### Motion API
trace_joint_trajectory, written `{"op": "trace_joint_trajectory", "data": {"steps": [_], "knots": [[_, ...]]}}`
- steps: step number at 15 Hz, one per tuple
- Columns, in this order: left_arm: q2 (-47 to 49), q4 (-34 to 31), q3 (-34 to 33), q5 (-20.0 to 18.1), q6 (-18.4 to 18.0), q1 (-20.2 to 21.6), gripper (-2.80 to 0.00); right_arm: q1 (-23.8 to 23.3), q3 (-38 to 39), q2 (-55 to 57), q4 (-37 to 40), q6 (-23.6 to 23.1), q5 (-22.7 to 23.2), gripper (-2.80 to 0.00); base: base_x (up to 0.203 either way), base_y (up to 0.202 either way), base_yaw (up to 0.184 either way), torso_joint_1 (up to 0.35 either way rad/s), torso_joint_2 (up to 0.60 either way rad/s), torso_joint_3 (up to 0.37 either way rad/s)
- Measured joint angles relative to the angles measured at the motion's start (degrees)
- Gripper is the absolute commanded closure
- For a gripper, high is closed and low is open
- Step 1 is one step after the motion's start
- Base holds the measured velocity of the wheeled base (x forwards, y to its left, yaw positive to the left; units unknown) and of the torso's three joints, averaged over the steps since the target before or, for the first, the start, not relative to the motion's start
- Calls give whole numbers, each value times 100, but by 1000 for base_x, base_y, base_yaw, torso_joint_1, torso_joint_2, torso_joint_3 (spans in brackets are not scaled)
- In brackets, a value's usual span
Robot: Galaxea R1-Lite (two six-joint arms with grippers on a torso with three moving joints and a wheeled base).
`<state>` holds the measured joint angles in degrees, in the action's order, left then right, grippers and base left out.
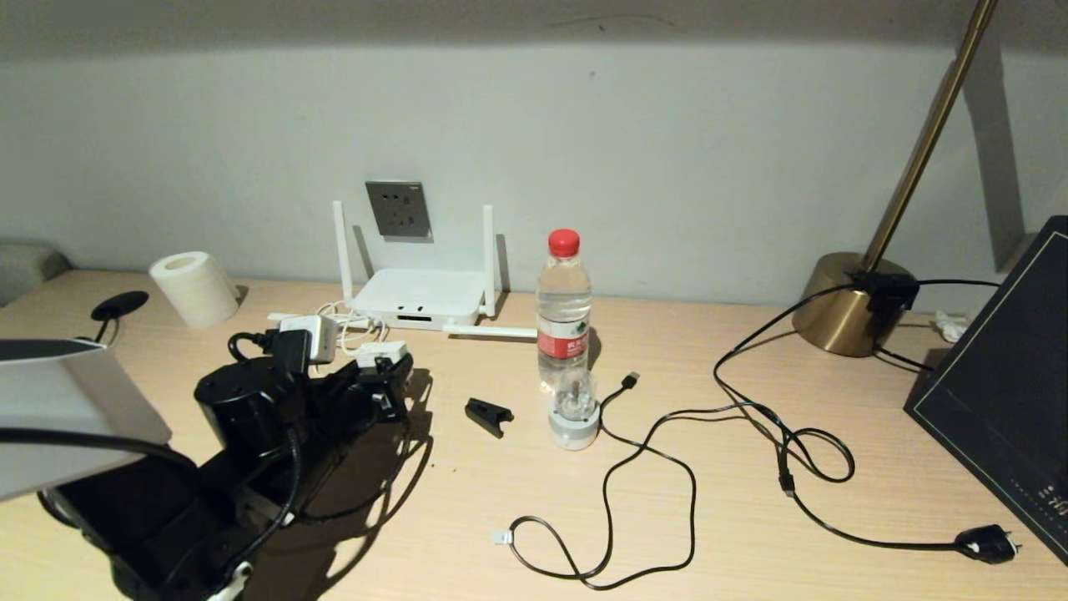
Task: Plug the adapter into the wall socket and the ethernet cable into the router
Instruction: Pick up plug
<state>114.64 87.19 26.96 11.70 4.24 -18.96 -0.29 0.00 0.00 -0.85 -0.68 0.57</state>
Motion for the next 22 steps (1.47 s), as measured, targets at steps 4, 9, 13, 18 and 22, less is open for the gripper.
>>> {"op": "trace_joint_trajectory", "data": {"steps": [4, 9, 13, 18, 22], "knots": [[305, 0, 584, -7, -247, 99, 0, -1, 0, 0, 0, 0, 0, 0, 0, 0, 0, 0, 0, 0], [829, 0, 1367, 262, -262, 154, 0, 0, 0, 0, -2, 0, 1, 0, 0, 0, 0, 0, 0, 0], [1096, 2, 1634, 382, -262, 155, 0, -1, 0, 0, -1, 2, 0, 0, 0, 0, 0, 0, 0, 0], [1242, 0, 1691, 382, -246, 155, 0, 0, 0, 0, -5, 4, 1, 0, 0, 0, 0, 0, 0, 0], [1318, 5, 1695, 382, -234, 155, 0, 0, 0, 0, -2, 8, 0, 0, 0, 0, 0, 0, 0, 0]]}}
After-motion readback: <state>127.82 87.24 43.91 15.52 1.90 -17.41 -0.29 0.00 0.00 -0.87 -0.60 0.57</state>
